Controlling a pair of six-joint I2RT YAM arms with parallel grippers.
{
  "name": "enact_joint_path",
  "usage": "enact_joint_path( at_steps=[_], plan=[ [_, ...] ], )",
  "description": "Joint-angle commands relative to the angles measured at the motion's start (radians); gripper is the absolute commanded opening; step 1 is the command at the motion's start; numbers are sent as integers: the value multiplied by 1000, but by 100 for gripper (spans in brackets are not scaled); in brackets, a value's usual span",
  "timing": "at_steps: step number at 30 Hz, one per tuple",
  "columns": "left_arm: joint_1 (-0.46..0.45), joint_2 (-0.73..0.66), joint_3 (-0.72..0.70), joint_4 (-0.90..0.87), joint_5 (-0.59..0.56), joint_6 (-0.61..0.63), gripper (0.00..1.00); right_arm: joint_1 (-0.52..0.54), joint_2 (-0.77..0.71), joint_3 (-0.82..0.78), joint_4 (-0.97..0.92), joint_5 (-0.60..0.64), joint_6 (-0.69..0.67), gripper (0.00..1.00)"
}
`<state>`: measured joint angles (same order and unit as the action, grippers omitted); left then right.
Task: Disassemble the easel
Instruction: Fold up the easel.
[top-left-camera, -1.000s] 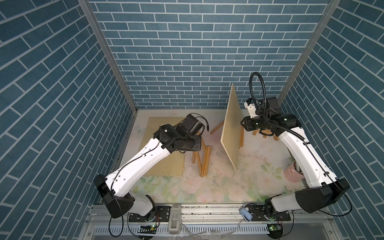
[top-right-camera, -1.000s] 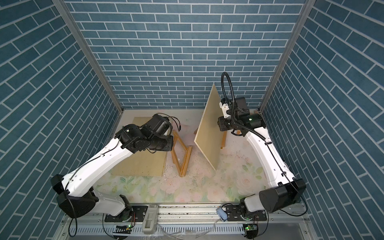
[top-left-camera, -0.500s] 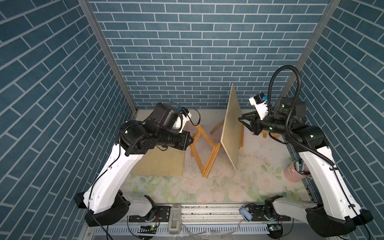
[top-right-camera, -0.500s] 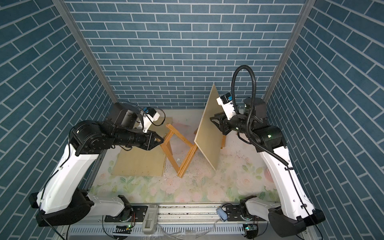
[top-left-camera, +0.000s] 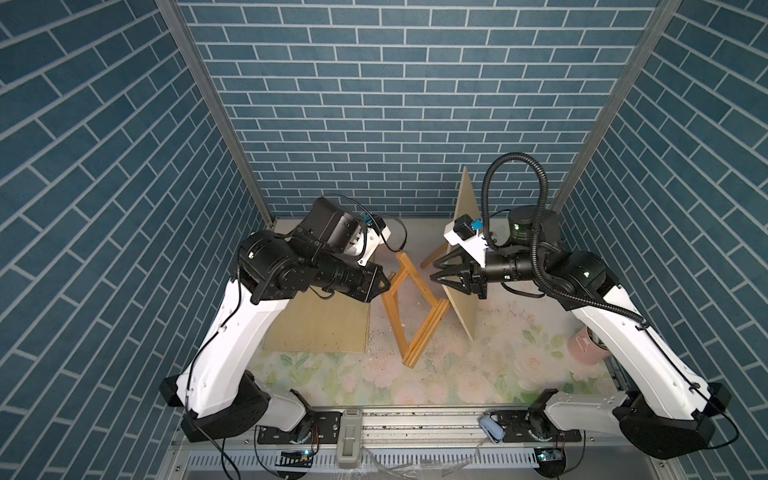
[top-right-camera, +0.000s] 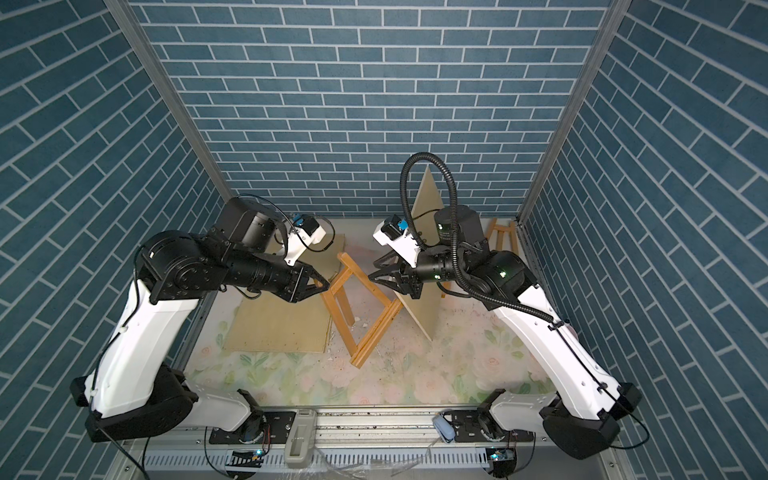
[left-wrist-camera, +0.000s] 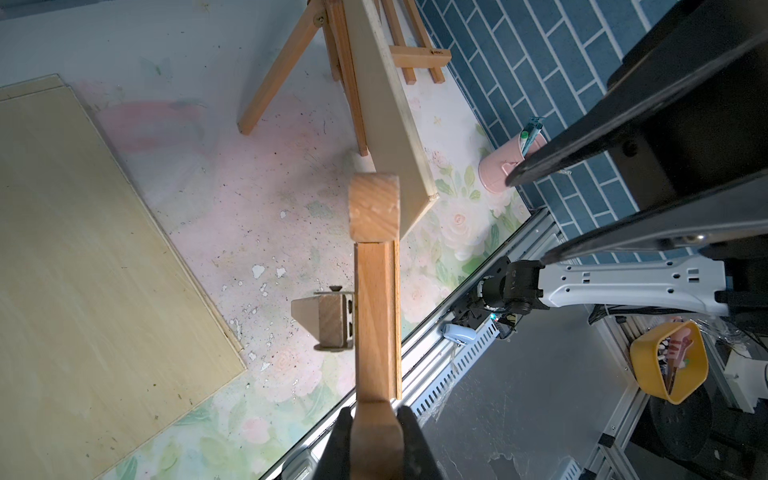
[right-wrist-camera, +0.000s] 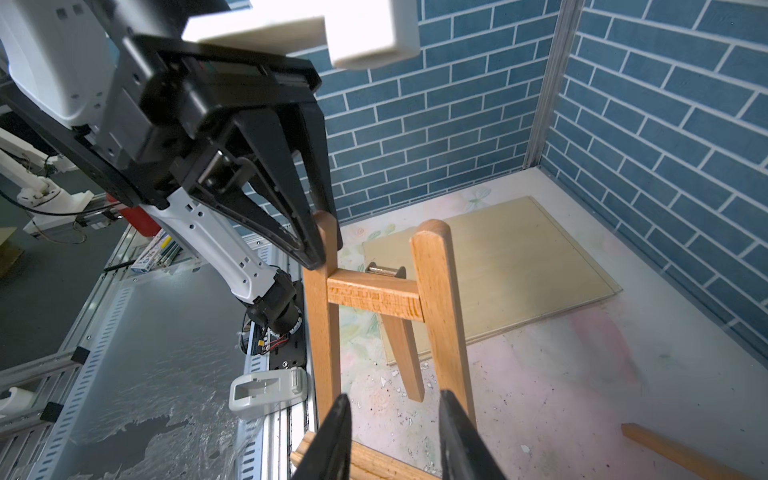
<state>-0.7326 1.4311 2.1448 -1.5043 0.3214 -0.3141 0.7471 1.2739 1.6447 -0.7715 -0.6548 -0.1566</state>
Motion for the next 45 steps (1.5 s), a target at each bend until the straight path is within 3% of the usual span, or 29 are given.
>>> enact_joint_path(
  at_steps=[1,5,23,27,29,34,40,45],
  plan=[
    [1,-8,25,39,62,12,0,33,13,7,-23,59,-68,36],
    [2,-12,23,35,69,9,0,64,36,-13,-17,129,-85,36],
    [1,-49,12,20,107,7,0,108,138,-43,65,193,-55,35],
    [2,-49,20,2,95,10,0,116,149,-43,78,209,-41,15],
    [2,-45,28,-4,87,6,0,119,148,-42,84,211,-34,11],
    [14,-46,51,-23,-1,-16,30,128,158,-1,94,261,31,0],
    [27,-93,57,7,-177,-71,33,131,203,105,63,298,146,0],
    [27,-160,7,60,-234,-85,34,132,232,166,84,345,240,0]
  ],
)
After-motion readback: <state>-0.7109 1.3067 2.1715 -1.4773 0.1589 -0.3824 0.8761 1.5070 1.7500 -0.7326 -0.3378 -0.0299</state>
